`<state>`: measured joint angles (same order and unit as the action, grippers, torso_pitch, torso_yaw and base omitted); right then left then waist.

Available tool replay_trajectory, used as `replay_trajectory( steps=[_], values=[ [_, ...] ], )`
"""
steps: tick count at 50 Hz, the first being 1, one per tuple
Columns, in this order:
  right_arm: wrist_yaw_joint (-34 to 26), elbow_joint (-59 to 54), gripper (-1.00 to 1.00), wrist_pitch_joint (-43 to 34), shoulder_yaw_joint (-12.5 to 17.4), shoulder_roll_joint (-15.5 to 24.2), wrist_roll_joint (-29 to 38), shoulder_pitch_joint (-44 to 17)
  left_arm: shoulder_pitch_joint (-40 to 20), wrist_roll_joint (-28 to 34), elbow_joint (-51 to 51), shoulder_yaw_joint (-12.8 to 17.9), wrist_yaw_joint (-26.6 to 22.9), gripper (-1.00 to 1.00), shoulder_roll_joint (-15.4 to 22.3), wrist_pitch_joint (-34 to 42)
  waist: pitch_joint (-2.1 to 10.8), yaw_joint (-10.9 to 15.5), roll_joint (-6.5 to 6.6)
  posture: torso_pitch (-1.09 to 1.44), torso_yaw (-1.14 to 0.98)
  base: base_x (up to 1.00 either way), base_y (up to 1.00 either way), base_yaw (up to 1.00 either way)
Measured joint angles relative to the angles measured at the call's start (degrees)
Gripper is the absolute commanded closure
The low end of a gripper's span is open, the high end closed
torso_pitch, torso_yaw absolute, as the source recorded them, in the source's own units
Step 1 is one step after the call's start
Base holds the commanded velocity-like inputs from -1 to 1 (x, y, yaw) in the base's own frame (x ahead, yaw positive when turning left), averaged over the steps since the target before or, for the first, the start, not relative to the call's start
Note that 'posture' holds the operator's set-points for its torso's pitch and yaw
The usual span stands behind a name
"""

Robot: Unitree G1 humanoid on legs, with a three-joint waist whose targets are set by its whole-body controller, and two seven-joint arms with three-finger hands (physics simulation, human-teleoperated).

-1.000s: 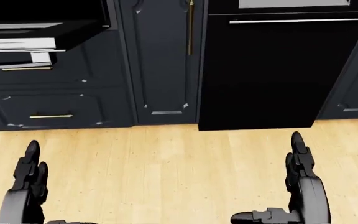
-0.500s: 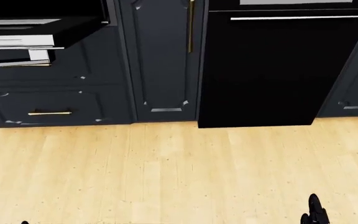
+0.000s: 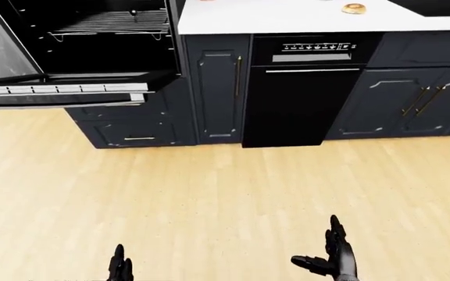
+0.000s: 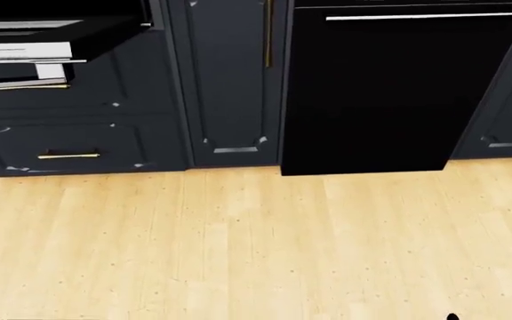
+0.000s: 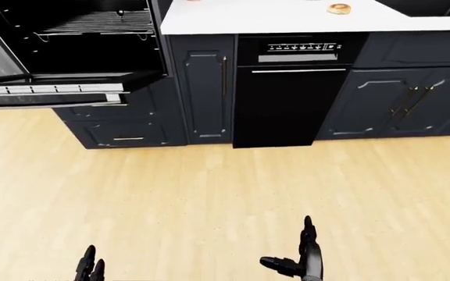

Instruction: Close the oven door.

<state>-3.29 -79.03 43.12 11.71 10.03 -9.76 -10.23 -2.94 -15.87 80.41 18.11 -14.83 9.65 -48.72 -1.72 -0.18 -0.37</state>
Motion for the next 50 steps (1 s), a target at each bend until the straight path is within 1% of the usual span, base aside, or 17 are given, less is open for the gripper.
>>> replay_trajectory(
  steps=[10, 12, 15, 16, 17, 20, 29, 32, 33, 34, 37, 39, 43, 45, 46, 48, 50],
  values=[
    [1.11, 0.04, -1.00, -0.12, 0.82, 0.34, 1.43, 0.16, -0.80, -0.13, -0.55, -2.72, -0.31, -1.00, -1.25, -0.16, 0.85, -0.61, -0.09, 0.00, 0.00, 0.00, 0.24, 0.00],
    [1.13, 0.28, -1.00, 0.15, 0.76, 0.35, 1.57, 0.07, -0.87, -0.09, -0.54, -2.31, -0.41, -1.00, -0.94, -0.04, 0.55, -0.60, 1.22, 0.00, 0.00, 0.00, 0.31, 0.00],
    [1.08, 0.53, -1.00, 0.52, 0.78, 0.42, 1.70, -0.20, -0.80, -0.53, -0.39, -1.62, -0.68, -1.00, -0.39, 0.25, 0.42, -0.36, 4.70, 0.00, 0.00, 0.00, 0.30, 0.00],
    [1.07, 0.55, -1.00, 0.42, 0.72, -0.13, 1.72, -0.32, -0.96, -0.70, -0.34, -1.40, -0.61, -1.00, 0.14, 0.60, -0.06, 0.03, 4.02, 0.00, 0.00, 0.00, 0.30, 0.00],
    [0.90, 0.34, -1.00, 0.23, 0.48, -0.56, 1.87, -0.23, -0.92, -0.92, -0.36, -1.16, -0.46, -1.00, 0.42, 0.82, -0.28, 0.20, 3.89, 0.00, 0.00, 0.00, 0.30, 0.00],
    [0.24, -0.44, -1.00, -0.37, 0.04, -0.98, 2.45, 0.14, -0.68, -1.42, -0.30, -0.75, -0.23, -1.00, 0.62, 0.70, -0.10, 0.43, 3.54, 0.00, 0.00, 0.00, 0.31, 0.00],
    [0.67, 0.31, -1.00, 0.26, 0.58, -0.19, 2.05, -0.15, -0.64, -1.09, -0.29, -1.24, -0.83, -1.00, -0.08, 0.69, -0.41, -0.20, -2.02, 0.00, 0.00, 0.00, 0.31, 0.00],
    [0.64, 0.20, -1.00, 0.46, 0.40, -0.27, 2.31, -0.11, -0.65, -1.31, -0.37, -1.06, -0.92, -1.00, 0.21, 0.71, -0.21, -0.36, -4.37, 0.00, 0.00, 0.00, 0.30, 0.00],
    [0.68, 0.19, -1.00, 0.34, 0.49, 0.08, 2.34, -0.02, -0.86, -1.37, -0.42, -1.11, -0.92, -1.00, -0.19, 0.82, -0.39, -0.80, -3.52, 0.00, 0.00, 0.00, 0.30, 0.00],
    [0.78, 0.06, -1.00, 0.19, 0.65, 0.24, 2.29, 0.06, -0.80, -1.32, -0.38, -1.30, -0.99, -1.00, -0.49, 0.94, -0.39, -1.01, -3.17, 0.00, 0.00, 0.00, 0.30, 0.00],
    [1.01, -0.31, -1.00, 0.00, 0.91, 0.35, 2.05, 0.47, -0.60, -0.98, 0.03, -1.67, -1.32, -1.00, -0.76, 1.27, 0.41, -1.17, -3.38, 0.00, 0.00, 0.00, 0.31, 0.00],
    [1.04, -0.09, -1.00, 0.08, 0.89, 0.42, 2.01, 0.30, -0.73, -0.95, -0.11, -1.62, -1.39, -1.00, -0.62, 1.25, 0.15, -1.02, -2.44, 0.00, 0.00, 0.00, 0.31, 0.00],
    [0.90, 0.22, -1.00, 0.23, 0.80, 0.41, 2.05, 0.07, -0.93, -1.07, -0.55, -1.53, -1.20, -1.00, -0.34, 0.84, -0.41, -0.90, 1.16, 0.00, 0.00, 0.00, 0.31, 0.00],
    [0.84, 0.09, -1.00, 0.21, 0.75, 0.39, 2.12, 0.11, -0.86, -0.97, -0.56, -1.64, -0.98, -1.00, -0.30, 0.65, -0.25, -0.83, 3.60, 0.00, 0.00, 0.00, 0.31, 0.00],
    [0.80, 0.10, -1.00, 0.24, 0.75, 0.41, 2.14, 0.03, -0.72, -0.90, -0.50, -1.68, -0.87, -1.00, -0.27, 0.55, 0.13, -0.61, 5.23, 0.00, 0.00, 0.00, 0.32, 0.00],
    [0.66, 0.05, -1.00, -0.01, 0.46, -0.64, 2.26, -0.11, -0.81, -0.86, -0.41, -1.52, -0.43, -1.00, 0.36, 0.94, -0.09, 0.27, 4.30, 0.00, 0.00, 0.00, 0.31, 0.00],
    [0.16, -0.09, -1.00, -0.20, -0.08, -1.10, 2.73, -0.11, -0.50, -1.07, -0.43, -1.24, -0.06, -1.00, 0.53, 0.75, 0.00, 0.66, 4.23, 0.00, 0.00, 0.00, 0.32, 0.00]
  ],
)
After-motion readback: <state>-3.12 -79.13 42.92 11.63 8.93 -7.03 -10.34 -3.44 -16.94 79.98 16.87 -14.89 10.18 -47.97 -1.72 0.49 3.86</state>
